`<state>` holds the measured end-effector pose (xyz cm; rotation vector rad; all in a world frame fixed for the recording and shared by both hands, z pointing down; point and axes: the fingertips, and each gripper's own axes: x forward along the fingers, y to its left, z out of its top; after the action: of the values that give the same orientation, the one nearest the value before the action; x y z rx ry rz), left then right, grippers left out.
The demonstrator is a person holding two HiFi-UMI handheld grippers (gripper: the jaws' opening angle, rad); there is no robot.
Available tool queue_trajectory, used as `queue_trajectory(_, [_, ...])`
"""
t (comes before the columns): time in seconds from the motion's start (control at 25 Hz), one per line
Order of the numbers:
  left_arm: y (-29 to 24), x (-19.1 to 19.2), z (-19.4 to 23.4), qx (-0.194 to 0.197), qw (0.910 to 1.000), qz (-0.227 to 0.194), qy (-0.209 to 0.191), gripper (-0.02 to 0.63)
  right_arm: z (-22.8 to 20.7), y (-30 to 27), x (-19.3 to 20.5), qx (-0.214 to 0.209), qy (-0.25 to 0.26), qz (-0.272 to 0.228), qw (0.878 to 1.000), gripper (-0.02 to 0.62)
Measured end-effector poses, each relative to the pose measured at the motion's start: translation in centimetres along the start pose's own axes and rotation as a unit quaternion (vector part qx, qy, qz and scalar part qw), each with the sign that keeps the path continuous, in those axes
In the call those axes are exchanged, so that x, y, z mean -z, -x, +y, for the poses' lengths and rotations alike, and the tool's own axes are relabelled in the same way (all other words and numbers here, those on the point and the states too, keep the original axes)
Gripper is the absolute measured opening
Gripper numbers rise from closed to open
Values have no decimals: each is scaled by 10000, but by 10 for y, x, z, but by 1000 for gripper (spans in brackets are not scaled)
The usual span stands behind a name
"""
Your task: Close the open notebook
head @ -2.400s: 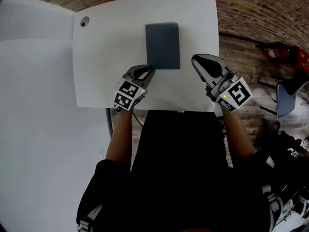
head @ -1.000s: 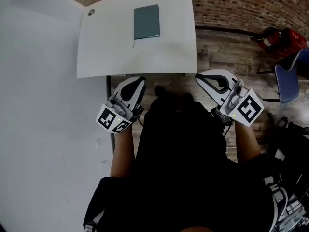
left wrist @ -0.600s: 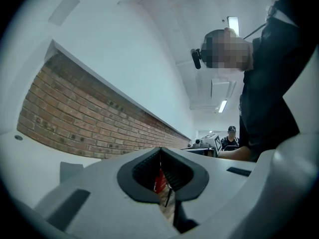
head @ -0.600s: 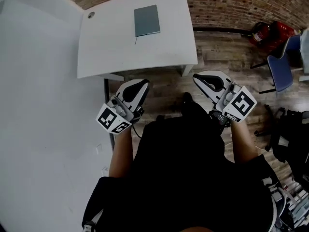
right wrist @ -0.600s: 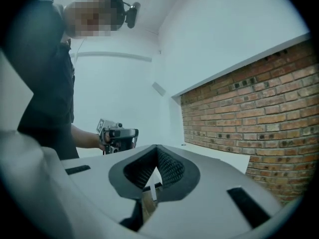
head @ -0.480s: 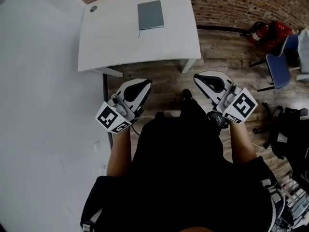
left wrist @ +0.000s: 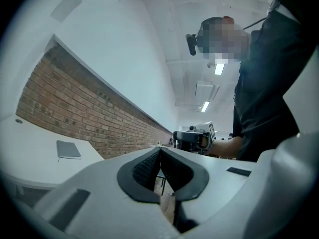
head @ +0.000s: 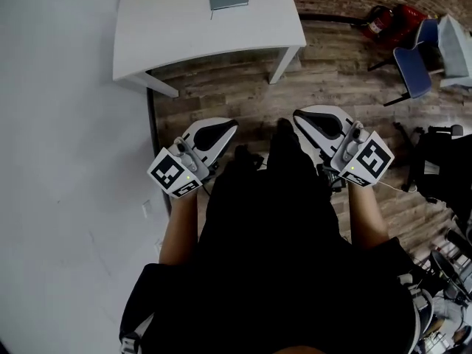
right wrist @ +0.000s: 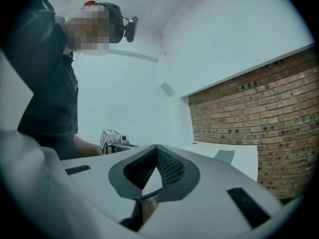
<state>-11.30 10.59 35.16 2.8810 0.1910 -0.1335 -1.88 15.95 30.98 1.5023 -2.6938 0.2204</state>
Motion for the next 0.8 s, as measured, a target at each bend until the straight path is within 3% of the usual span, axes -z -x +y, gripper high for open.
queue_trajectory(0.24, [-1, 6, -42, 86, 10000, -20, -47, 17, 37, 30, 5, -62, 50, -71, 9999, 5])
queue_trajectory(0.4, [-7, 15, -66, 17, 9998, 52, 169, 17, 49, 47, 21, -450, -312, -252, 9982, 5])
queue_trajectory(0.6, [-21, 33, -109, -83, 9990, 62, 424, 17, 79, 74, 34, -891, -341, -254, 9951, 5])
queue_trajectory(0.8, [-49, 58, -162, 38, 9989, 273, 375, 17, 88, 137, 69, -792, -438, -10, 9959, 5])
